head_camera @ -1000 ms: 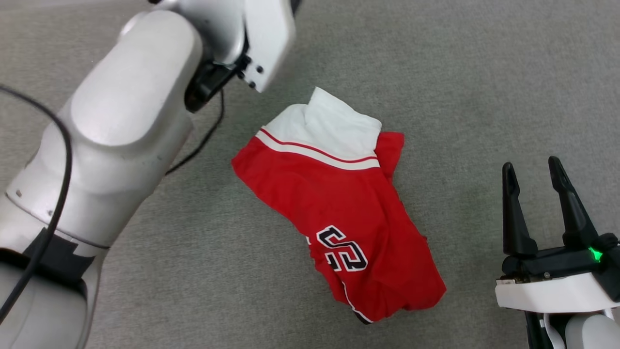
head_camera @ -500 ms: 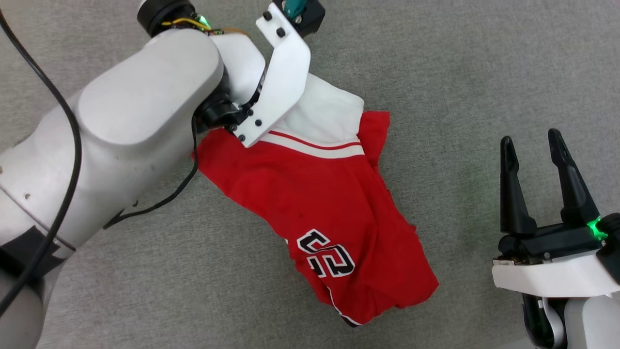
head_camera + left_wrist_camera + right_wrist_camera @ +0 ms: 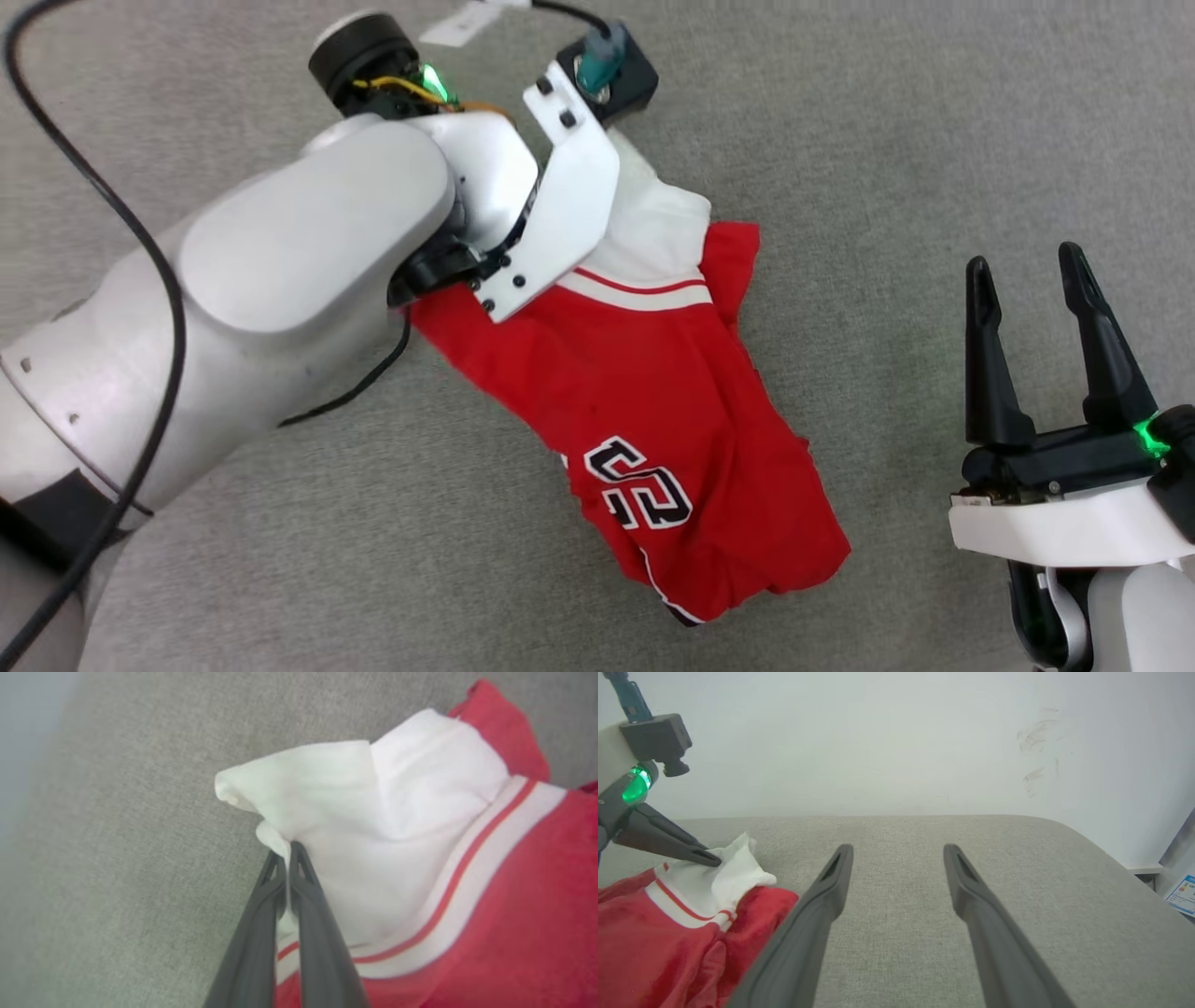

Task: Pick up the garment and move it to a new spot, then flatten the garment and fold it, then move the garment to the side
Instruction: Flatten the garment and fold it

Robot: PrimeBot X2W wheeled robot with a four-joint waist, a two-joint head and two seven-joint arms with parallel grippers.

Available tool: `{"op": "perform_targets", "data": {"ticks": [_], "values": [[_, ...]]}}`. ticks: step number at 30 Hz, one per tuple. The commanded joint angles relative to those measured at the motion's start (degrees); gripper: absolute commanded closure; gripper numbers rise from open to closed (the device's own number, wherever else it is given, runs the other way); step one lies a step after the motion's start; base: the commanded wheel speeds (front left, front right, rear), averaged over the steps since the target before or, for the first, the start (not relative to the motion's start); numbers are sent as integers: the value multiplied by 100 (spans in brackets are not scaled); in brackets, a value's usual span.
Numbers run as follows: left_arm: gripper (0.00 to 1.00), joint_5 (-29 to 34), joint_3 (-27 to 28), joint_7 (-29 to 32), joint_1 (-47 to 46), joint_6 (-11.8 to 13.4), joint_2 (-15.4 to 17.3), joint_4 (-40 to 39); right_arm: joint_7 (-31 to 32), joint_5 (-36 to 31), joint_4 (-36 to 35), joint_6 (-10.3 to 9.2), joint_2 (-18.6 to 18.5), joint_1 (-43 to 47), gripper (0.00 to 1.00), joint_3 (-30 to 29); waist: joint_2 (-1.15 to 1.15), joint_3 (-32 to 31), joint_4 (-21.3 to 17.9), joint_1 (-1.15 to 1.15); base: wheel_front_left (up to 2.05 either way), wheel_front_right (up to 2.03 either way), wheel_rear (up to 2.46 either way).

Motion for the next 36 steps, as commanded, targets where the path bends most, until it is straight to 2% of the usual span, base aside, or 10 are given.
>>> {"op": "perform_targets", "data": {"ticks": [1, 6, 13, 17, 24, 29, 35, 36], "values": [[100, -49, 11, -182, -100, 5, 3, 17, -14, -47, 4, -4, 7, 78, 0, -16, 0, -220, 159, 0, 0, 0, 0], [100, -107, 9, -1356, -169, 5, 241, 56, -14, -163, 32, -4, 7, 252, 0, -91, 0, -674, 475, 0, 0, 0, 0], [100, -220, 64, -2518, 358, 15, 949, -43, -14, -257, 78, -4, 6, 552, 0, -136, 0, -1182, 916, 0, 0, 0, 0], [100, -433, 111, -2903, 1021, 199, 1427, -281, -14, -295, 86, -4, 6, 689, 0, -179, 0, -1328, 1089, 0, 0, 0, 0], [100, -932, 117, -3355, 2407, 739, 2210, -690, -14, -326, 114, -4, 6, 780, 0, -183, 0, -1383, 1228, 0, 0, 0, 0], [100, -1266, 82, -3555, 3341, 985, 2345, -601, -14, -365, 155, -4, 7, 816, 0, -149, 0, -1397, 1210, 0, 0, 0, 0], [100, -1442, -5, -3479, 4120, 952, 2203, -316, -14, -414, 209, -4, 7, 905, 0, -153, 0, -1520, 1188, 0, 0, 0, 0], [89, -1461, 17, -3534, 4124, 980, 2191, -278, -14, -420, 219, -4, 7, 916, 0, -162, 0, -1554, 1194, 0, 0, 0, 0]]}}
